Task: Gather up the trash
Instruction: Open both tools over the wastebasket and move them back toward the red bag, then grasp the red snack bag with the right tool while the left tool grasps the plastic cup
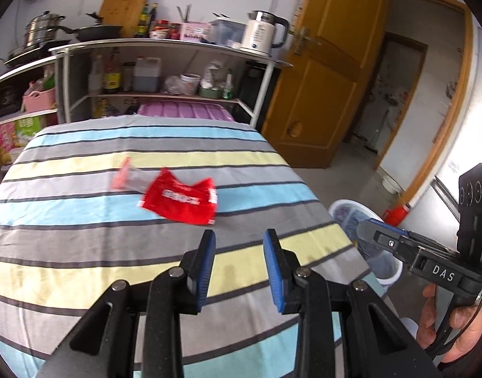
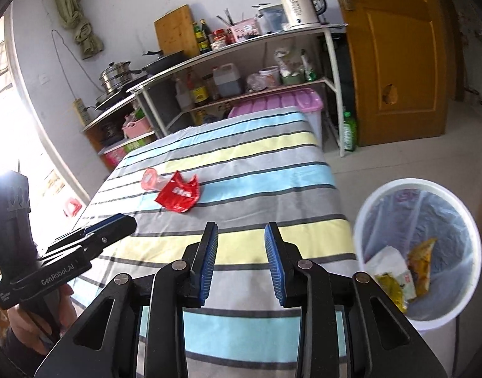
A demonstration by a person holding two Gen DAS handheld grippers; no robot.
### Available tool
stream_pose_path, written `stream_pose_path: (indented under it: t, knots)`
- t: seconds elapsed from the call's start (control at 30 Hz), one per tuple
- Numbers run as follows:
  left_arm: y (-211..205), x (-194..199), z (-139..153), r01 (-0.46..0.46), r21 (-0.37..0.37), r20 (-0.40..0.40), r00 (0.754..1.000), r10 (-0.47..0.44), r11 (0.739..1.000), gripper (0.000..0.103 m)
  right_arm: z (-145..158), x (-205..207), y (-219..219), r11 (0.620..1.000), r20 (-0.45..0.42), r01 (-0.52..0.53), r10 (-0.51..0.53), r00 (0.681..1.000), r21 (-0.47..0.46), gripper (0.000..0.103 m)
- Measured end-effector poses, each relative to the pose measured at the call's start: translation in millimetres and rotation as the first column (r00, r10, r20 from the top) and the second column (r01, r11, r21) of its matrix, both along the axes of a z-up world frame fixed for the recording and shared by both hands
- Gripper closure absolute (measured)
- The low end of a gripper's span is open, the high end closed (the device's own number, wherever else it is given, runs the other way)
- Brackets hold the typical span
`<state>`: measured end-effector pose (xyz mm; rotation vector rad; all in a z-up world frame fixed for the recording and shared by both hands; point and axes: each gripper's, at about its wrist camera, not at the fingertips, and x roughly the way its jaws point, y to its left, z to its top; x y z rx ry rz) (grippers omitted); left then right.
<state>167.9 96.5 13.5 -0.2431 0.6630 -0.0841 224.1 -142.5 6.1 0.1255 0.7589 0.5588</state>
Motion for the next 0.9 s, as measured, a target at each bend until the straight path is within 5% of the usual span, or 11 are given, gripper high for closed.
stream_pose_path:
  t: [0.47,0.9]
  knots:
    - [64.1,14.9,-4.9,-0.1,0.016,0.001,0.995,0.1,0.995,0.047,-8.5,30.8,75.9,0.987,-0.027,-0.157,0.156,0.987,-0.042,0.053]
    - [108.3,78.4,-33.1,-0.103,-0.005,-0.103,0.989,0.102,0.995,0.04,-39.5,84.9,141.3,0.963,-0.103,-0.247,0.237,0.966,-0.103,0.051]
